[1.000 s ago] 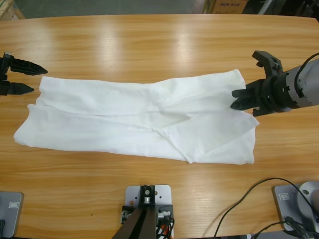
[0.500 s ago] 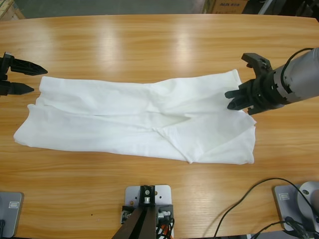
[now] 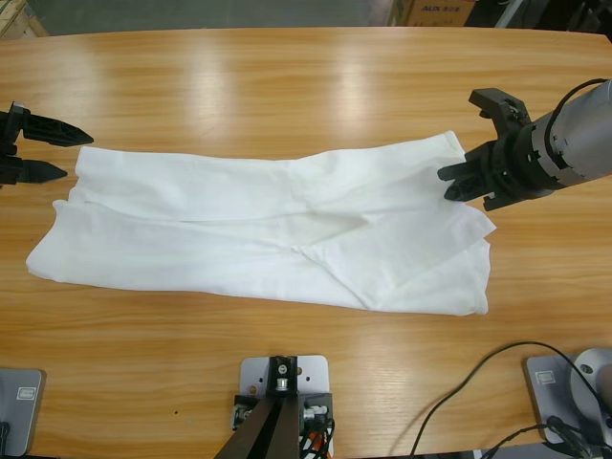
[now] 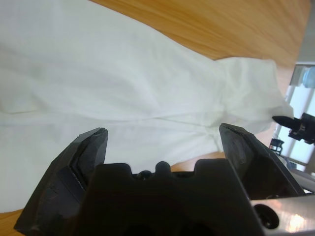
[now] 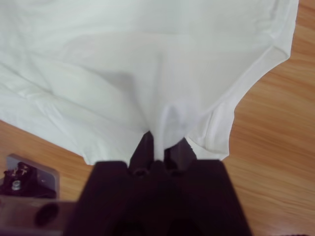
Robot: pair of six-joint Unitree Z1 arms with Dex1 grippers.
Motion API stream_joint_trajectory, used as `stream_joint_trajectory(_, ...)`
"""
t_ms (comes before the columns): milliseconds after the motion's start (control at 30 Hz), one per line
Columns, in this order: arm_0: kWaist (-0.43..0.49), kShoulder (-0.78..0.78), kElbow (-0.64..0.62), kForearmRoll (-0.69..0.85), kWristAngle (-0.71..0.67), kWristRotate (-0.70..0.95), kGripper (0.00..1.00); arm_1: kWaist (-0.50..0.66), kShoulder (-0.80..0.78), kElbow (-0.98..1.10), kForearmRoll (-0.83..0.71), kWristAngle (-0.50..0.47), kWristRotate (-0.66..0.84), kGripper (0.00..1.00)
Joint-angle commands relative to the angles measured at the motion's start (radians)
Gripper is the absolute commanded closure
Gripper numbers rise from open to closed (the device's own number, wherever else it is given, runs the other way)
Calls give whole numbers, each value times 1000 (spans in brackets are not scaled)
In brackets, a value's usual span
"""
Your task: Fold clothes
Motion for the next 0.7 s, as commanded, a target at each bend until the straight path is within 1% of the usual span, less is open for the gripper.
stream_joint_trajectory(33,6,39,31,16,9,14,126,14,54,-18,-4,94,-48,947)
stream_joint_trajectory(167,6,37,31,16,8,14,127,15,57,-49,24,132,-51,941)
stream_joint_trajectory(200,6,36,32,16,8,14,127,15,66,-60,35,136,-56,867)
stream_joint_trajectory(233,6,36,33,16,8,14,126,15,73,-63,37,148,-59,590)
stream_joint_trajectory(267,6,34,34,16,8,14,127,15,76,-63,39,152,-59,453)
stream_joint_trajectory(333,6,30,37,16,8,14,126,15,75,-62,40,157,-61,317)
stream_joint_trajectory(367,6,29,39,16,8,14,126,15,73,-62,41,157,-61,289)
stream_joint_trajectory(400,6,30,41,17,8,15,124,15,70,-62,43,158,-63,285)
stream_joint_trajectory(700,6,17,51,17,8,16,126,15,65,-66,46,168,-67,292)
